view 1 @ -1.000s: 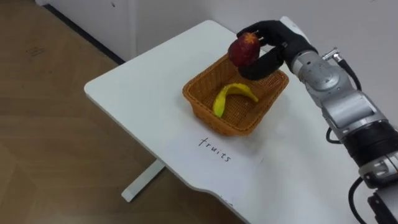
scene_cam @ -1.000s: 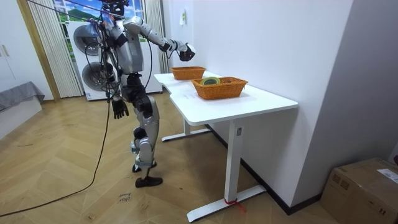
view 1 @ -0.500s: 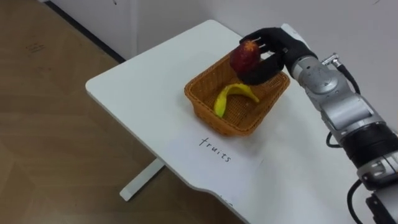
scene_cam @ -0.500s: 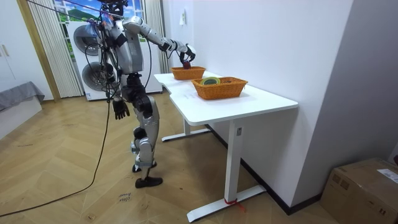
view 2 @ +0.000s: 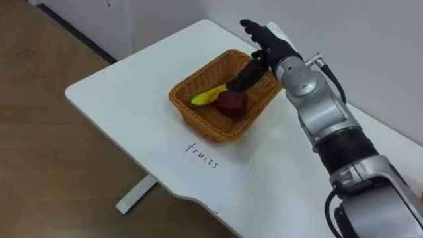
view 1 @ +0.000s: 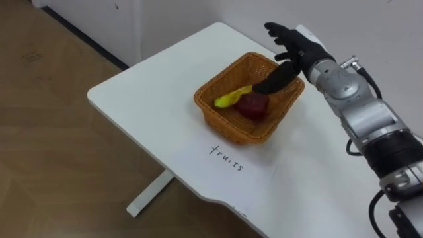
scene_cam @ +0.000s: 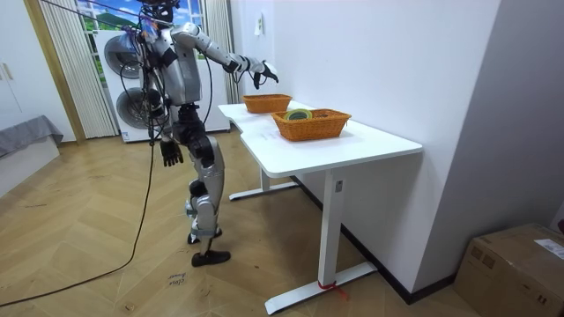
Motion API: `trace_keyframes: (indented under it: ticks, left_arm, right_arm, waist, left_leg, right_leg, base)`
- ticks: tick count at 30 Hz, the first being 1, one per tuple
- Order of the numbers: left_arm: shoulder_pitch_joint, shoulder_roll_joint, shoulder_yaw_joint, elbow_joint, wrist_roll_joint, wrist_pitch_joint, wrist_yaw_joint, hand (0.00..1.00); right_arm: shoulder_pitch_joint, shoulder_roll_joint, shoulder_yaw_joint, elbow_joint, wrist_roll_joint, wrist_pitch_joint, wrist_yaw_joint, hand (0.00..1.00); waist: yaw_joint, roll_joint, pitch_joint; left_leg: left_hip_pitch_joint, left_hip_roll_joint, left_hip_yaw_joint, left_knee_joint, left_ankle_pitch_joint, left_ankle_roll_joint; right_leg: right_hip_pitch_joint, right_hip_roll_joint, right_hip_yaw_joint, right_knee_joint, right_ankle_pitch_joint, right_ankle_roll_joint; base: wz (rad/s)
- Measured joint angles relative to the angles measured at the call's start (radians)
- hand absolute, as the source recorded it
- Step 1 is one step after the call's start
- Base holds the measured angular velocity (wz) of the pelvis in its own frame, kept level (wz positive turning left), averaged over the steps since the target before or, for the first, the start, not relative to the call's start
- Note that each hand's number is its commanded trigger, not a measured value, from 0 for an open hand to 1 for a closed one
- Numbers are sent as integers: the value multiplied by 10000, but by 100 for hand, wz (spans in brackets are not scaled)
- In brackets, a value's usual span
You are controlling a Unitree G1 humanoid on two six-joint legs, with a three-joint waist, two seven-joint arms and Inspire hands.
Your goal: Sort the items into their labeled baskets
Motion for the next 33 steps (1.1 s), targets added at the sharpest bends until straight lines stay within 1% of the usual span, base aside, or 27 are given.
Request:
trace_keyframes:
  ticks: [4,8,12,14,15,17,18,20,21,22,24,25,26,27,28,30,31,32,33]
  left_arm:
    - [2,-4,99,2,41,4,0,0]
    - [-2,-4,199,4,45,20,6,0]
    - [-1,-21,246,22,34,36,91,0]
    - [3,-26,251,22,-10,37,202,0]
    - [5,-26,295,14,-8,38,221,0]
    - [0,-33,401,-2,-6,32,219,0]
    - [-9,-33,483,-3,-5,20,219,0]
    - [1,-29,493,-41,-3,3,219,0]
    - [32,-33,491,-66,-7,-5,219,0]
    - [51,-33,476,-75,-39,-8,234,0]
    - [61,-38,464,-70,-64,-10,313,0]
    - [55,-46,471,-70,-62,-18,405,0]
    - [50,-58,472,-72,-36,-33,422,0]
    - [70,-91,473,-69,-26,-55,426,0]
    - [82,-144,473,-66,-25,-62,427,0]
    - [77,-173,478,-76,-24,-115,427,0]
    - [72,-172,477,-97,-24,-165,429,0]
    - [72,-171,471,-102,-24,-183,436,0]
    - [72,-171,469,-102,-24,-221,445,0]
  right_arm:
    - [6,0,-6,-48,1,0,111,0]
    - [8,-5,-9,-292,2,0,125,0]
    - [8,-7,-24,-386,109,-28,93,0]
    - [8,-10,-25,-386,266,-29,54,0]
    - [10,-21,-47,-386,263,-41,55,0]
    - [17,-118,-91,-446,276,-56,56,0]
    - [98,-219,-258,-671,383,-56,56,0]
    - [462,-435,-794,-1218,537,-119,46,0]
    - [552,-548,-1016,-1374,540,-132,-32,0]
    - [577,-637,-1241,-1412,565,-135,-85,0]
    - [743,-712,-1590,-1628,696,-133,-275,0]
    - [953,-715,-1910,-1931,870,-125,-360,0]
    - [1082,-716,-2081,-2158,888,-125,-380,0]
    - [1223,-716,-2297,-2510,887,-126,-459,0]
    - [1233,-717,-2475,-2740,888,-127,-504,0]
    - [1292,-717,-2743,-3148,893,-126,-673,0]
    - [1428,-725,-2899,-3493,992,-134,-833,0]
    - [1463,-725,-2925,-3611,1085,-153,-913,0]
    - [1482,-733,-2938,-3728,1345,-180,-993,0]
  waist:
    - [-11,-51,-58]
    - [-13,-64,-68]
    - [-103,-98,-97]
    - [-211,-102,-100]
    - [-346,-94,-97]
    - [-442,-57,-100]
    - [-541,-43,-101]
    - [-635,26,-121]
    - [-786,80,-150]
    - [-888,149,-157]
    - [-1026,234,-178]
    - [-1165,290,-183]
    - [-1204,317,-183]
    - [-1348,392,-195]
    - [-1431,491,-189]
    - [-1623,562,-202]
    - [-1682,625,-181]
    - [-1732,630,-183]
    - [-1893,648,-181]
  left_leg:
    - [18,13,27,1,3,-1]
    - [29,13,48,2,3,0]
    - [38,10,45,16,6,2]
    - [42,11,40,23,6,3]
    - [104,14,52,32,4,6]
    - [125,31,144,28,-3,16]
    - [116,39,192,25,-4,17]
    - [93,42,253,23,-20,38]
    - [111,40,284,19,-28,52]
    - [165,58,395,10,-35,66]
    - [218,84,544,9,-58,95]
    - [217,87,578,22,-66,106]
    - [217,93,622,22,-72,113]
    - [215,103,714,20,-87,129]
    - [215,123,832,14,-96,141]
    - [221,157,985,2,-106,157]
    - [254,174,1059,-23,-109,162]
    - [284,180,1087,-46,-109,162]
    - [325,184,1093,-57,-112,164]
  right_leg:
    - [2,6,10,0,0,0]
    - [1,3,12,-1,1,0]
    - [31,4,17,-5,1,1]
    - [48,5,21,-5,1,1]
    - [69,4,52,-11,1,2]
    - [54,4,167,6,1,2]
    - [29,4,220,18,2,3]
    - [20,4,285,22,13,22]
    - [23,-9,284,31,22,35]
    - [28,-13,324,43,28,45]
    - [21,-7,458,38,35,54]
    - [4,-2,562,51,43,62]
    - [-14,-3,596,63,43,62]
    - [-63,-2,705,98,44,64]
    - [-162,-5,821,214,46,66]
    - [-197,-5,863,210,66,75]
    - [-200,-3,878,204,72,73]
    - [-194,-4,879,206,73,73]
    - [-160,-4,870,207,73,73]
  base:
    - [0]
    - [0]
    - [0]
    - [2]
    - [0]
    - [-9]
    - [-15]
    - [-12]
    - [-12]
    - [-18]
    - [-24]
    - [-17]
    - [-17]
    - [-27]
    - [-28]
    - [-24]
    - [-20]
    - [-12]
    - [-5]
